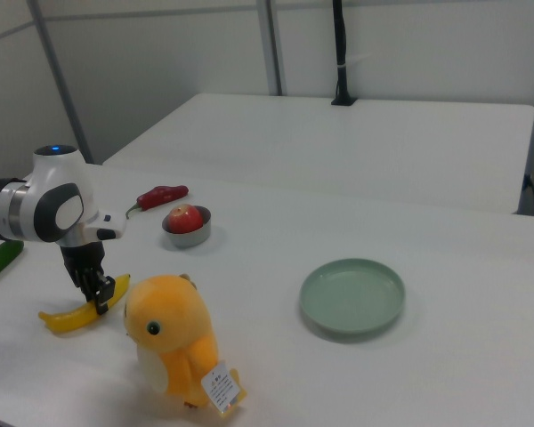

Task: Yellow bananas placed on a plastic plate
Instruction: 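Lower the gripper and close it on the yellow banana, then lift the banana and carry it over the pale green plate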

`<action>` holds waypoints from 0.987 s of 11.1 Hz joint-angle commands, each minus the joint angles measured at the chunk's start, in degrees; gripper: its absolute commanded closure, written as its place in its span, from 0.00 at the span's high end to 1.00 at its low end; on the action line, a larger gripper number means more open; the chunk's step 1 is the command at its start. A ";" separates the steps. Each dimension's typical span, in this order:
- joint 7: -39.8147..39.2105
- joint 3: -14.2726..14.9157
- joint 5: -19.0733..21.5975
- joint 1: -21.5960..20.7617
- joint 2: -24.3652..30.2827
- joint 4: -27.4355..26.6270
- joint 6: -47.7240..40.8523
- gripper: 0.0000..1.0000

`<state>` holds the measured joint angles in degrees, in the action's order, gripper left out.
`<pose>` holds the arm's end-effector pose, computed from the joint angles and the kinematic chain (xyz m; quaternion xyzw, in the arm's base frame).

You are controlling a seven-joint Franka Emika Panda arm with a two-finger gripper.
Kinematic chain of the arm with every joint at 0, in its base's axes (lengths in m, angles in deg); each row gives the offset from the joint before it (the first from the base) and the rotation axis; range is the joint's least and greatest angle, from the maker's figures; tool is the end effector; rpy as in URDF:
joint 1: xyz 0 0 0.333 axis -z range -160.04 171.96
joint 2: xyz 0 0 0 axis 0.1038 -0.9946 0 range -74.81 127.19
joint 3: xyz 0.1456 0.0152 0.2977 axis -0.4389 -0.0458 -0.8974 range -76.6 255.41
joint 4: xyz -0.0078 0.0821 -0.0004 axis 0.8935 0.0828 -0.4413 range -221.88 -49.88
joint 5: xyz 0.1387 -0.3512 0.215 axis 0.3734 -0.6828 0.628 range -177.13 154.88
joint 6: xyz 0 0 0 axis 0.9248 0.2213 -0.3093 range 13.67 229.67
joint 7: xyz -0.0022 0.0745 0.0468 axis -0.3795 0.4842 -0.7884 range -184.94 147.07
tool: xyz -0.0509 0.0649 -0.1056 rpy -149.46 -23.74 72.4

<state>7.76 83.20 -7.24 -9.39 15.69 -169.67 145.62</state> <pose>0.5427 0.2179 0.2672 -0.9966 0.0684 0.0405 0.0201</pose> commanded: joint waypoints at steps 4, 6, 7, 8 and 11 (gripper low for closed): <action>-0.06 0.05 -0.99 0.23 3.19 5.91 -8.75 0.00; -0.15 0.05 -0.90 1.37 3.46 11.26 -14.89 0.00; -0.07 0.05 -0.90 1.81 3.64 13.99 -17.71 0.00; -0.33 0.22 -0.64 2.42 4.07 17.06 -20.26 0.00; -5.15 0.75 0.42 5.14 4.43 25.42 -28.00 0.00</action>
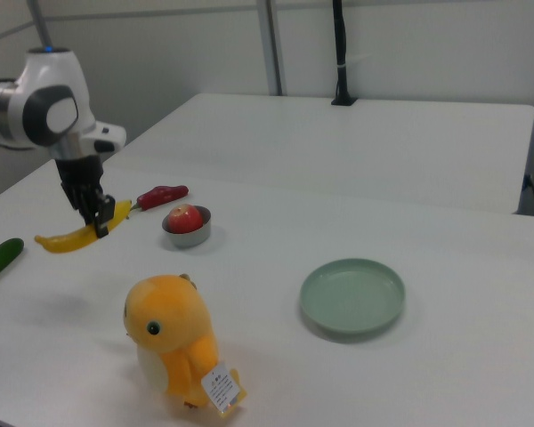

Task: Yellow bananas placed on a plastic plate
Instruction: 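Lift the banana and carry it over the pale green plate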

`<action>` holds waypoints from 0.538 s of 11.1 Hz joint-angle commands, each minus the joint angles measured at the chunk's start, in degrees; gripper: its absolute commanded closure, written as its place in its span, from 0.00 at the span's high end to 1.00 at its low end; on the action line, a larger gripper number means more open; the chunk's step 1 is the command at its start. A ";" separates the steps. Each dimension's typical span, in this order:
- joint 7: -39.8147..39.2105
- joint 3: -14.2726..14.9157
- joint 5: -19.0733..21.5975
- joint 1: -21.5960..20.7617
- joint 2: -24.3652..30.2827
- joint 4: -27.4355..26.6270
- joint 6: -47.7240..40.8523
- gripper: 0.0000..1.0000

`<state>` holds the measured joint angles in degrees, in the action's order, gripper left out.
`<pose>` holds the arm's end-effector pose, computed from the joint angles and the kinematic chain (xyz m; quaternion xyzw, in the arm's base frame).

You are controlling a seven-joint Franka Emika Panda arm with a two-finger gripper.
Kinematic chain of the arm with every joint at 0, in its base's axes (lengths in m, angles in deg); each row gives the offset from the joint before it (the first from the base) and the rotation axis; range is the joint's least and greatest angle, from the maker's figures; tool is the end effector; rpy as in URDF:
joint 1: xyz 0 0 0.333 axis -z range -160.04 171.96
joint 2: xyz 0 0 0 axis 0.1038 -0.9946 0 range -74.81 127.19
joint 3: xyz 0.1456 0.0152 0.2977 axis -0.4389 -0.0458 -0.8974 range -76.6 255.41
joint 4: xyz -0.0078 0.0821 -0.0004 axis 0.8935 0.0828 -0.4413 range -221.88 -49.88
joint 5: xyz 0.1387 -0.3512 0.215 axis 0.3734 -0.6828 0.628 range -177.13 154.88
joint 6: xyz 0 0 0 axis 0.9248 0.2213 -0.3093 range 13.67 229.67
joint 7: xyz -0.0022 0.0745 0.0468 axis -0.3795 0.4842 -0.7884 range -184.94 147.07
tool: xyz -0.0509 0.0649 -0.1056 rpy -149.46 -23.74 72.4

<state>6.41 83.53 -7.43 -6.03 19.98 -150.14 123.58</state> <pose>0.5989 0.1981 0.4463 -0.9963 0.0763 0.0256 0.0285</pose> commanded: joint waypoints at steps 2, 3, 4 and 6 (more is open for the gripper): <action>-6.70 1.56 1.84 3.28 0.06 9.50 -9.05 0.00; -7.76 2.61 1.84 3.29 -0.03 10.56 -9.67 0.00; -8.55 3.75 2.02 3.46 -0.12 11.35 -9.94 0.00; -13.02 4.46 4.11 6.78 -0.99 14.68 -12.30 0.00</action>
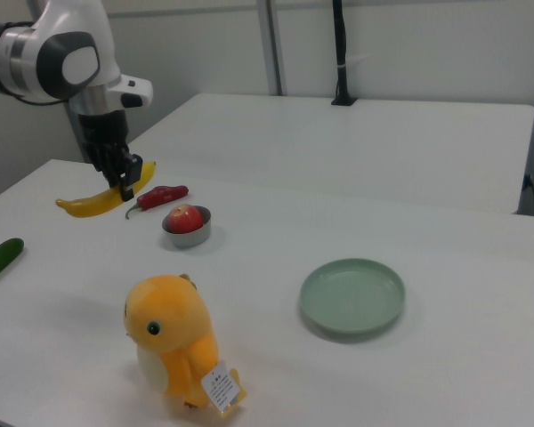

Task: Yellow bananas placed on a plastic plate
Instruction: 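Lift the banana and carry it over the pale green plate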

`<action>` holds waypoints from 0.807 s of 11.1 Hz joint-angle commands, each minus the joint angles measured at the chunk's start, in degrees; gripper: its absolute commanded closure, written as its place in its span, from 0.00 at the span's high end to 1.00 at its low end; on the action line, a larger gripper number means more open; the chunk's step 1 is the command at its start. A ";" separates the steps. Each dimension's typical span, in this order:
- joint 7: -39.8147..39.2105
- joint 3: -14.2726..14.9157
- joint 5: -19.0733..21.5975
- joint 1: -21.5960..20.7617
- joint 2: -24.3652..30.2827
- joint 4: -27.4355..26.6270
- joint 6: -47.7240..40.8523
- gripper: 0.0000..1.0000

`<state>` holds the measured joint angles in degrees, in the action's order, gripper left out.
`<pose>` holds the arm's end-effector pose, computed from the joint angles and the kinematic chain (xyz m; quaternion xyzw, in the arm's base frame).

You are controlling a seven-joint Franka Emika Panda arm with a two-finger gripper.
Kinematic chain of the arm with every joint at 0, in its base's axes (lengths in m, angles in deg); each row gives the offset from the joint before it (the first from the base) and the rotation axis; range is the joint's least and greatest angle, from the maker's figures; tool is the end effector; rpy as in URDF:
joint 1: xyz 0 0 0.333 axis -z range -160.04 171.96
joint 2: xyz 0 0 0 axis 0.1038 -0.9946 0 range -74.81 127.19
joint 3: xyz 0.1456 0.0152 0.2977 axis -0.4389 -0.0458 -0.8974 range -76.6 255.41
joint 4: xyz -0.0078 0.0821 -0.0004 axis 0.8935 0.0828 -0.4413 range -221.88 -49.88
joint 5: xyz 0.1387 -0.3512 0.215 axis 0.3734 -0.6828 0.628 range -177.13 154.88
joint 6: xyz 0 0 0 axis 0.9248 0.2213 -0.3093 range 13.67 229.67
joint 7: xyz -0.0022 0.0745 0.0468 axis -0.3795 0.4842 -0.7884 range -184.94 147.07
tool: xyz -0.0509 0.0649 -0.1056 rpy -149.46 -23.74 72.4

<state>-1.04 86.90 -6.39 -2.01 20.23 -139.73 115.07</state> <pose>0.6281 0.1249 0.5305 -0.9965 0.0721 0.0055 0.0429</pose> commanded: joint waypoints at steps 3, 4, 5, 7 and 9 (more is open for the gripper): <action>-13.92 7.41 5.20 4.70 -4.66 8.85 -4.51 0.00; -17.34 7.87 4.85 5.84 -6.24 10.17 -4.51 0.00; -20.42 9.35 4.85 6.73 -8.08 11.66 -4.51 0.00; -26.31 11.29 4.67 9.00 -11.95 15.43 -4.25 0.00; -34.38 11.65 4.15 12.52 -14.76 16.76 -2.24 0.00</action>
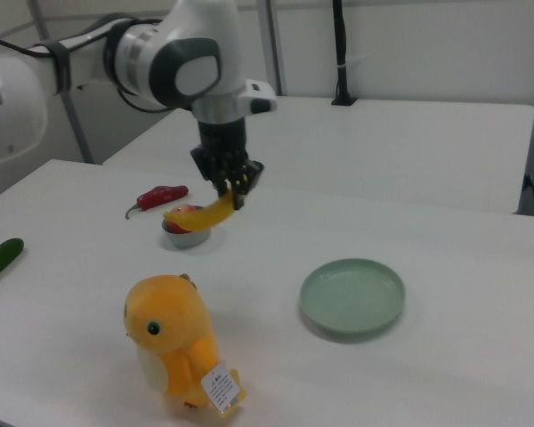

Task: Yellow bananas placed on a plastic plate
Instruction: 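Lift the banana and carry it over the pale green plate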

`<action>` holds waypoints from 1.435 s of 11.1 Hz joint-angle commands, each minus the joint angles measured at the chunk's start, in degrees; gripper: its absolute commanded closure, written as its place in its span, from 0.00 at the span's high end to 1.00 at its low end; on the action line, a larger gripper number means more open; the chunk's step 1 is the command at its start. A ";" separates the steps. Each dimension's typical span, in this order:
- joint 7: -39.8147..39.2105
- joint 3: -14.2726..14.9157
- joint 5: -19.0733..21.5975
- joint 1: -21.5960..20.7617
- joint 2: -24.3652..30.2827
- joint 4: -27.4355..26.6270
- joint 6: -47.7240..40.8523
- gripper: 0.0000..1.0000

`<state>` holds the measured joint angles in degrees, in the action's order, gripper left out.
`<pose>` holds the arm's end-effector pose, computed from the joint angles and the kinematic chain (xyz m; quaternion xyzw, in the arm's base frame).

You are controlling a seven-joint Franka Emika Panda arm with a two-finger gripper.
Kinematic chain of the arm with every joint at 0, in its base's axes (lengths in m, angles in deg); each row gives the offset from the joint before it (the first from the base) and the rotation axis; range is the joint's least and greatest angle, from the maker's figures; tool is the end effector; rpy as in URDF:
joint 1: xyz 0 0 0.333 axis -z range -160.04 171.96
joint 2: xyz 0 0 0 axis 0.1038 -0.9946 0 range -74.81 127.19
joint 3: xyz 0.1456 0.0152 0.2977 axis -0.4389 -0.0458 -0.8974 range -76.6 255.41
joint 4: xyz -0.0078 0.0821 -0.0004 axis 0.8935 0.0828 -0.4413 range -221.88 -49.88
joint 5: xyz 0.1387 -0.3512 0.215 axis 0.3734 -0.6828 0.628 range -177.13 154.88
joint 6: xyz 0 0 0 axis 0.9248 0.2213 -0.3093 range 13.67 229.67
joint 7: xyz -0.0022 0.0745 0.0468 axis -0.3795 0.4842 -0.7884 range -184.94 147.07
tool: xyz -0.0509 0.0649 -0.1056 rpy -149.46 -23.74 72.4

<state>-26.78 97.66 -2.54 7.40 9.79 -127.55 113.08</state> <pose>0.6901 -0.0880 0.5188 -0.9983 0.0238 -0.0126 0.0526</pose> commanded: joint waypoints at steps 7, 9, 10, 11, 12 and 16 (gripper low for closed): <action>-16.41 3.17 0.64 10.14 -13.65 3.01 24.16 0.00; -16.59 3.26 0.56 10.51 -17.33 2.74 29.28 0.00; -16.59 3.26 0.65 11.03 -18.40 2.74 30.60 0.00; -16.59 3.26 0.47 11.12 -19.19 2.66 30.79 0.00; -16.68 3.26 0.38 11.04 -20.16 2.66 30.97 0.00; -16.68 3.17 0.30 10.77 -21.74 1.52 32.90 0.00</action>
<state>-42.20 100.33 -2.55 18.77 -11.85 -124.86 144.50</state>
